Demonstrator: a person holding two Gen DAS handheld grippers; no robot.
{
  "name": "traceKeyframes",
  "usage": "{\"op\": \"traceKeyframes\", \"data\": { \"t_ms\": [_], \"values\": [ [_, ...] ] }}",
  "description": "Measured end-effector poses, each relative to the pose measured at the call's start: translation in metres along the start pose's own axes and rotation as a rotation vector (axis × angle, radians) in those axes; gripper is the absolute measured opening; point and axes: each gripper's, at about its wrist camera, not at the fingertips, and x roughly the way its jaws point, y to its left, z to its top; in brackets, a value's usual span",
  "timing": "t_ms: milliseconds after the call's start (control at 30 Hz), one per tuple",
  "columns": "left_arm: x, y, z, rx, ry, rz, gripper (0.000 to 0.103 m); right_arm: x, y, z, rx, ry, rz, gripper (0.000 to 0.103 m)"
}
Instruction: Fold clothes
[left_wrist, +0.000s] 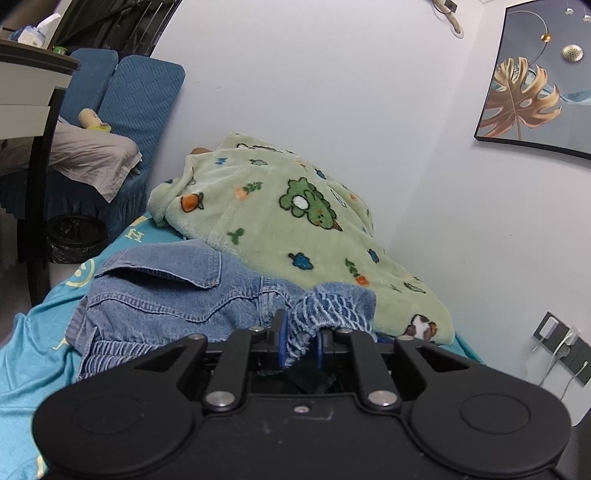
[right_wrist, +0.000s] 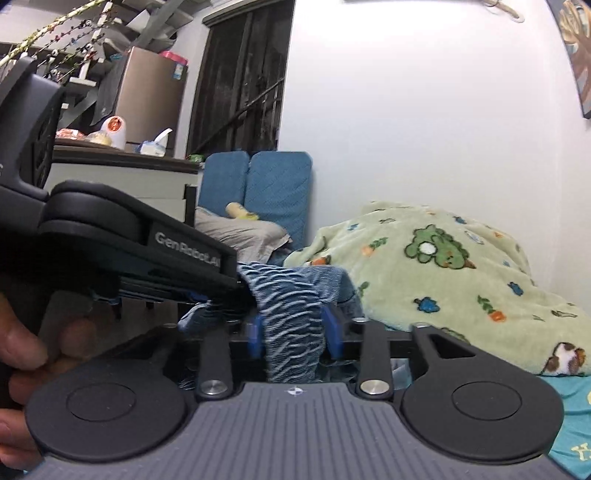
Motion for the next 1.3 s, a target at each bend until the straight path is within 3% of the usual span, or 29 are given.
{"op": "traceKeyframes", "data": {
  "t_ms": [33,133,233,600,800,900,933,967,1100,1300],
  "values": [
    [0.000,-0.001,-0.001,0.001,0.001,0.002,0.014,0.000,-0.001,0.000,0.014,0.001,0.003,0.023],
    [0.001,-0.005,-0.005,0.002,-0.008,-0.004,0.017,0.000,-0.008,0.002,0.078,0.005,0.010,0.015],
    [0.001,-0.005,-0.007,-0.030,-0.019,-0.027,0.021,-0.003,-0.017,0.003,0.157,0.008,0.014,0.012],
    [0.004,-0.003,-0.009,-0.044,0.018,-0.013,0.027,-0.001,-0.025,-0.005,0.230,0.031,0.048,0.012],
    [0.004,-0.009,-0.014,-0.035,0.051,-0.028,0.027,0.001,-0.043,-0.012,0.340,0.049,0.056,0.012],
    [-0.002,-0.018,-0.019,0.008,0.053,-0.062,0.036,0.001,-0.056,-0.016,0.418,0.057,0.050,0.011],
    [-0.005,-0.020,-0.020,0.015,0.048,-0.072,0.053,0.001,-0.063,-0.018,0.446,0.059,0.027,0.009],
    [-0.010,-0.023,-0.020,0.018,0.032,-0.079,0.062,0.000,-0.069,-0.019,0.474,0.061,0.003,0.008],
    [-0.022,-0.028,-0.019,0.055,0.016,-0.058,0.062,-0.002,-0.116,-0.047,0.681,0.084,-0.109,0.006],
    [-0.009,-0.016,-0.022,0.079,0.091,0.100,0.062,-0.006,-0.183,-0.103,0.997,0.135,-0.274,0.005]
  ]
}}
